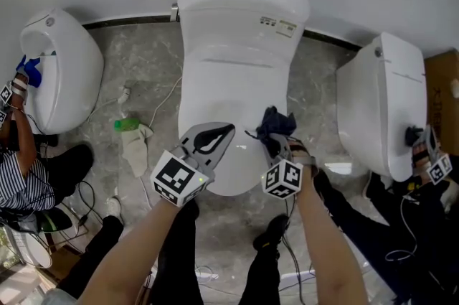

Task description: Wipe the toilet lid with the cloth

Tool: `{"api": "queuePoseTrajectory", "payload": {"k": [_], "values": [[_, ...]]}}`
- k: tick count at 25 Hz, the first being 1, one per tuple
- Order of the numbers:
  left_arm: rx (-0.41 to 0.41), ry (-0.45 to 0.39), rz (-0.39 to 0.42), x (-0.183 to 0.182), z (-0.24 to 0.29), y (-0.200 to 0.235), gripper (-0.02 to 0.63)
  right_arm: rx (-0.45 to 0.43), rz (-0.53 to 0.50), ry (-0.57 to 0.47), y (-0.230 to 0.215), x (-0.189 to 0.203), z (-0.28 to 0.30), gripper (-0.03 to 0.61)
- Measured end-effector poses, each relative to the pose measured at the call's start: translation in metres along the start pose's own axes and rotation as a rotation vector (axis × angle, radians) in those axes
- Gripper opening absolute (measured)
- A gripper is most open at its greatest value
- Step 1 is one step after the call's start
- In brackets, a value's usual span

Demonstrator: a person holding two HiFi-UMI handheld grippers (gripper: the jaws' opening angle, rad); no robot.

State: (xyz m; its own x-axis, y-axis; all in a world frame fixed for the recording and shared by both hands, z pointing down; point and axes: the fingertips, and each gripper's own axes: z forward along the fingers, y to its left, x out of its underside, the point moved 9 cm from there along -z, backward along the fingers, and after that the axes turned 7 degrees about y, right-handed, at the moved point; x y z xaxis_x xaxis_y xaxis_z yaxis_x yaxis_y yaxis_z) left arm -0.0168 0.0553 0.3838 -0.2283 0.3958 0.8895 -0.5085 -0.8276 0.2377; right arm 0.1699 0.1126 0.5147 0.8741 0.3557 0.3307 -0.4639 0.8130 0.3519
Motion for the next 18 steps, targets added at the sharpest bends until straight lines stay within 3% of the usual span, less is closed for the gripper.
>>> {"api": "queuePoseTrajectory", "payload": {"k": [18], "values": [[-0.007, -0.011, -0.03, 0.01, -0.011, -0.015, 0.012, -0.121, -0.012, -0.019, 0.088, 0.0, -0.031, 0.061]]}}
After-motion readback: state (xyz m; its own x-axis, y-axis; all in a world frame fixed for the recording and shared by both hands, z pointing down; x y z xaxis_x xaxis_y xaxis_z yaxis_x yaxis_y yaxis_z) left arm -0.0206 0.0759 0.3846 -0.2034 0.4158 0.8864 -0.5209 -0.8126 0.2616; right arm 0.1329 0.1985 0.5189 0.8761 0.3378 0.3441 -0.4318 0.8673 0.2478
